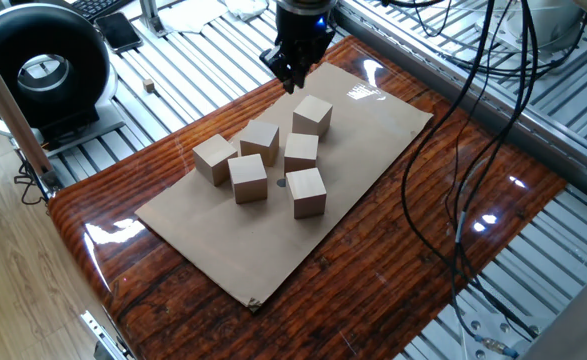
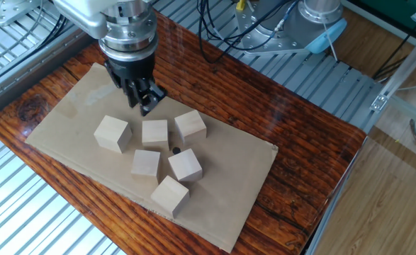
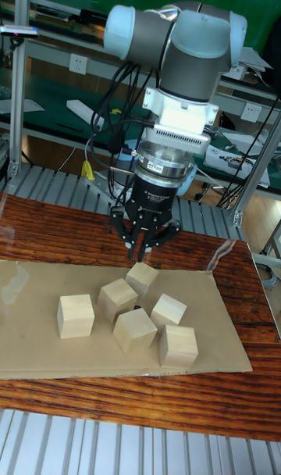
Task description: Stack the blocks into a pyramid shape
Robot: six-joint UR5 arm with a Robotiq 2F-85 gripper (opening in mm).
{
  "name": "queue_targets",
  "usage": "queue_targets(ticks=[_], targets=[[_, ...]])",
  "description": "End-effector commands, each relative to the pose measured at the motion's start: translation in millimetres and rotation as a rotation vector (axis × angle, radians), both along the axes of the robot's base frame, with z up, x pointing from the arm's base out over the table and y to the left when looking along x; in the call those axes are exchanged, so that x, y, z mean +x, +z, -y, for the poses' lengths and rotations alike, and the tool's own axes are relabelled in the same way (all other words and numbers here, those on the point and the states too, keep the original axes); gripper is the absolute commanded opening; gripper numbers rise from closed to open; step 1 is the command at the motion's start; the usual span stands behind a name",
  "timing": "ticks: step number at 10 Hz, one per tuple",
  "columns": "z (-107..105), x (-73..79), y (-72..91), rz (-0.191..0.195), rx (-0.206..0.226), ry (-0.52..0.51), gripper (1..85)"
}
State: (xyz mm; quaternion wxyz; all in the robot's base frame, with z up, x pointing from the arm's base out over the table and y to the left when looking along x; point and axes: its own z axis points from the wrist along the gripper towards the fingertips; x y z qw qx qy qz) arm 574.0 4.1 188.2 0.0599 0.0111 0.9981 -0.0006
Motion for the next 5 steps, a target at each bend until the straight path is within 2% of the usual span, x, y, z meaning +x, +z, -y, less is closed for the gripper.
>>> queue_targets(ticks=[1, 2, 3, 4, 5], targets=[[0.9, 14.9, -0.4, 0.057, -0.013, 0.081, 1.0], [-16.7, 6.0, -2.4, 0.031, 0.064, 0.095, 1.0], [-28.3, -6.1, -3.7, -0.008, 0.119, 0.090, 1.0], [-38.5, -30.3, -6.9, -0.092, 0.168, 0.110, 1.0], [-38.0, -56.1, -13.8, -0.181, 0.176, 0.170, 1.3]])
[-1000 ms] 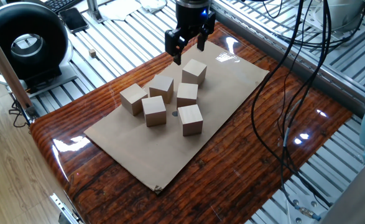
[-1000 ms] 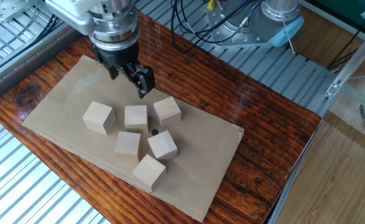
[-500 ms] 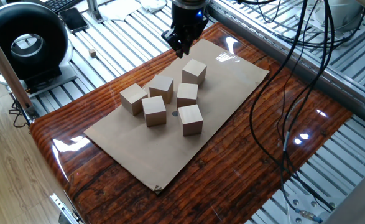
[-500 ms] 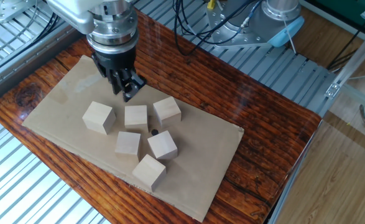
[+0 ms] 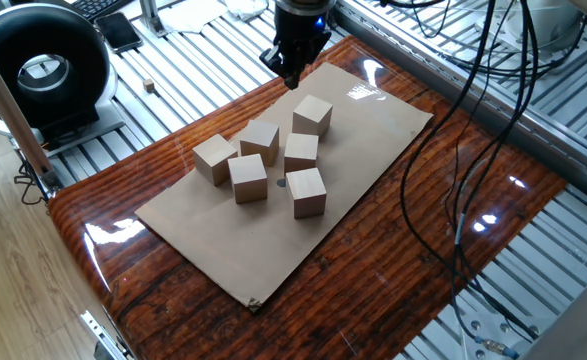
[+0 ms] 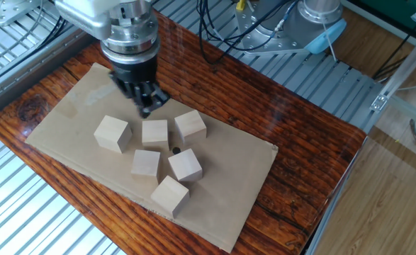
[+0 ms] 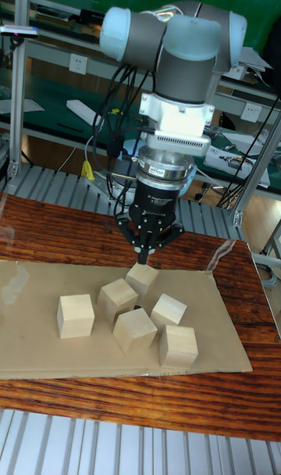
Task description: Stack the blocks into a pyramid shape
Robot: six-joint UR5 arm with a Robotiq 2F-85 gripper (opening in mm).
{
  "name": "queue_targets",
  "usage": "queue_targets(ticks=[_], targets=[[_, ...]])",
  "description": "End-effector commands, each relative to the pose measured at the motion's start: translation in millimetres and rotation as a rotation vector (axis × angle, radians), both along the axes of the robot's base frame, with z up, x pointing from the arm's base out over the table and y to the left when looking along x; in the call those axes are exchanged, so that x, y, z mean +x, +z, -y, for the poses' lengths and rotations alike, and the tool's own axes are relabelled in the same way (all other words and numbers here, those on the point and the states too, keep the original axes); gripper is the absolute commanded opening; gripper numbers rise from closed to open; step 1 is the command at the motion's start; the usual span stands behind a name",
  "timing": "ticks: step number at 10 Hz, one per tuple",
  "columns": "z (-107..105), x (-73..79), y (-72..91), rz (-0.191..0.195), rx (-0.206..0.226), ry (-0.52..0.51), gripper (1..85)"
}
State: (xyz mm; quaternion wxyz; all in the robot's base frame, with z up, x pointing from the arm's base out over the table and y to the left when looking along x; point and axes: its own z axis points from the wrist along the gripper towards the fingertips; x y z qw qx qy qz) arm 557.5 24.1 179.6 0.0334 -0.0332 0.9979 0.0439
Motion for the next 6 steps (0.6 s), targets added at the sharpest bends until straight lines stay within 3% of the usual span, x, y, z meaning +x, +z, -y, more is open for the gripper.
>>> queue_targets(ticks=[1, 2, 3, 4, 5, 6], targets=[[6.3, -45.5, -12.4, -0.138, -0.015, 0.200, 3.3], [18.8, -44.4, -14.2, -0.129, -0.076, 0.311, 11.7], [19.1, -26.1, -17.6, -0.057, -0.104, 0.390, 14.0], [13.3, -0.7, -21.8, 0.043, -0.128, 0.495, 12.3], [0.8, 11.6, -22.7, 0.111, -0.109, 0.608, 20.0], [-11.4, 12.8, -22.2, 0.128, -0.067, 0.629, 20.7]])
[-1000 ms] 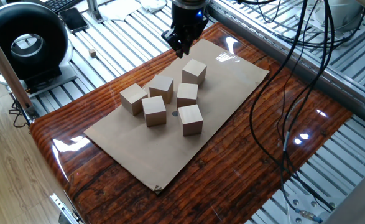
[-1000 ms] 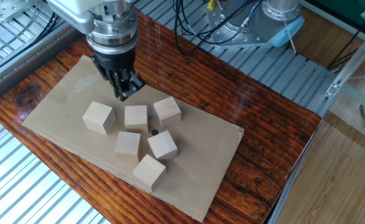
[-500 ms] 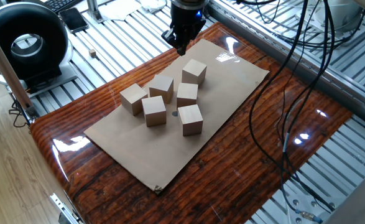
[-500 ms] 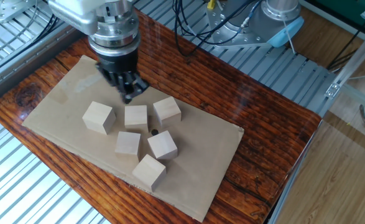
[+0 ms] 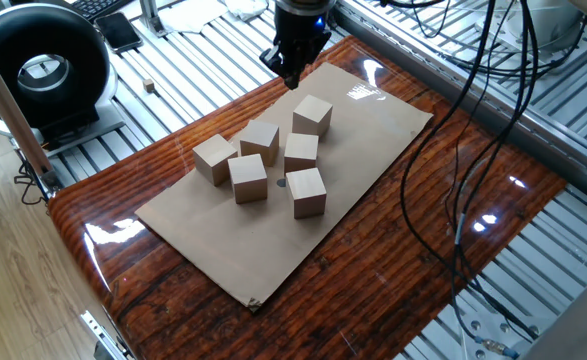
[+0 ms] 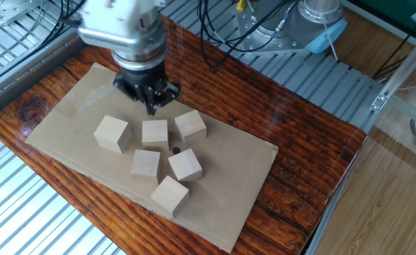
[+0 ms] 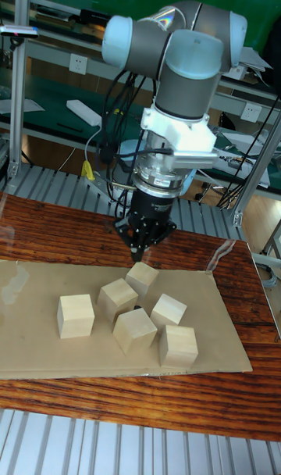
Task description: Stack the blocks into a pyramid shape
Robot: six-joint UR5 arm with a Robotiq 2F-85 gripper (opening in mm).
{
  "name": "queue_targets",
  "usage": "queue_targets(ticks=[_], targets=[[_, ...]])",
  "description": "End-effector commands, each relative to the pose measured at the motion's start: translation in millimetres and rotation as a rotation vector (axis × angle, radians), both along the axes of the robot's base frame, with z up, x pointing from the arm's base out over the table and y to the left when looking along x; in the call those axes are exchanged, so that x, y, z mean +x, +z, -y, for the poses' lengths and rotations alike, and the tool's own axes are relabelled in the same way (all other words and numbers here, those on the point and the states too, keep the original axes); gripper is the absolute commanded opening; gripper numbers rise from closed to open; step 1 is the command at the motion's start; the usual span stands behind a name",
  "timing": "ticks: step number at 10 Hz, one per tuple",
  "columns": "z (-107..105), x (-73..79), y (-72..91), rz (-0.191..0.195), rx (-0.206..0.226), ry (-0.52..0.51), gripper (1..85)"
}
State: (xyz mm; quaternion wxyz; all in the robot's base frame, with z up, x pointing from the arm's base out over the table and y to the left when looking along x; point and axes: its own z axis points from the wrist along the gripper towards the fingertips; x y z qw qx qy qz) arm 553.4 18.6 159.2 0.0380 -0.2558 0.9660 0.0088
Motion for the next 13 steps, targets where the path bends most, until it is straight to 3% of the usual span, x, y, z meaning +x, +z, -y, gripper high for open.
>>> queue_targets(ticks=[1, 2, 3, 4, 7, 8, 10, 11, 13], targets=[[-26.3, 7.6, -3.8, 0.044, 0.067, 0.191, 15.7], [-20.2, 2.2, -6.9, 0.022, 0.042, 0.223, 3.7], [-10.7, 1.1, -9.9, 0.017, 0.001, 0.265, 1.0], [-10.8, -4.3, -13.0, 0.007, 0.005, 0.273, 1.0], [-26.3, -35.4, -32.3, -0.018, 0.126, 0.218, 1.0], [-25.1, -41.5, -38.0, -0.023, 0.132, 0.239, 1.0], [-16.9, -46.4, -43.5, -0.025, 0.099, 0.251, 1.0], [-1.5, -41.4, -49.0, 0.000, 0.033, 0.283, 1.0], [8.2, -41.9, -58.0, -0.008, -0.007, 0.301, 1.0]])
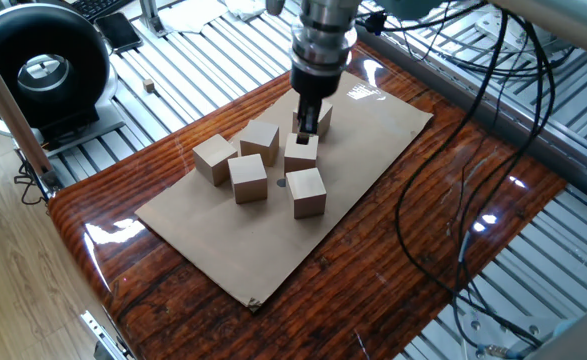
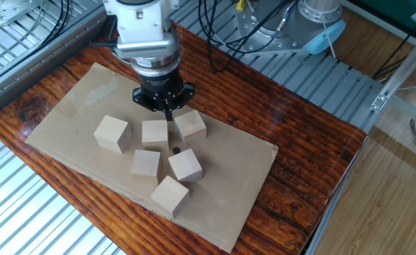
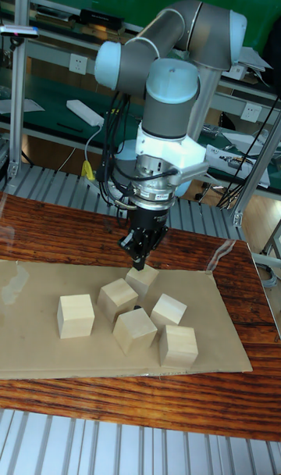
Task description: Stack the blocks into a pyramid shape
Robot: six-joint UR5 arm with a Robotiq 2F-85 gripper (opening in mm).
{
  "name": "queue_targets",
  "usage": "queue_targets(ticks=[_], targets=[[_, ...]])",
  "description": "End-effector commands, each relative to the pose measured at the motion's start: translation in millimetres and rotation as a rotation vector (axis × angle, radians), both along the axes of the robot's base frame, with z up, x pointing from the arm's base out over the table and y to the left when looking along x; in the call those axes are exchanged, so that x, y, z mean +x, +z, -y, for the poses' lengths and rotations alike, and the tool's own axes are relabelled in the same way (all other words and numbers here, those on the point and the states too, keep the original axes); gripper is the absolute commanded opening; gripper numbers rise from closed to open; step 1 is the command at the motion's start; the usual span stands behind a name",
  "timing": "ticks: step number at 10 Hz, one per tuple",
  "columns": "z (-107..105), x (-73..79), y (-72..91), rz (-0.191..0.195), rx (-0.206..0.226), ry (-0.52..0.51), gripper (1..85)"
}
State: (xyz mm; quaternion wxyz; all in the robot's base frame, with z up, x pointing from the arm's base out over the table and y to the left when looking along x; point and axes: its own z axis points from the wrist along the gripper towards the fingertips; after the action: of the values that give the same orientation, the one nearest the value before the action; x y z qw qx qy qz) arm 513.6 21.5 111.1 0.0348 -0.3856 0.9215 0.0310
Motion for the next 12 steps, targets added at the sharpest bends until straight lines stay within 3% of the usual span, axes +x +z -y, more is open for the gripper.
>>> queue_targets(ticks=[1, 6, 7, 9, 12], targets=[[12.1, -1.0, -13.3, 0.013, -0.043, 0.017, 1.0], [11.1, 7.0, -26.9, 0.036, -0.052, -0.004, 1.0], [9.0, 6.4, -29.0, 0.033, -0.044, -0.005, 1.0], [-5.9, -2.0, -29.2, -0.001, 0.013, -0.022, 1.0], [-11.9, -1.3, -34.8, 0.007, 0.023, -0.038, 1.0]])
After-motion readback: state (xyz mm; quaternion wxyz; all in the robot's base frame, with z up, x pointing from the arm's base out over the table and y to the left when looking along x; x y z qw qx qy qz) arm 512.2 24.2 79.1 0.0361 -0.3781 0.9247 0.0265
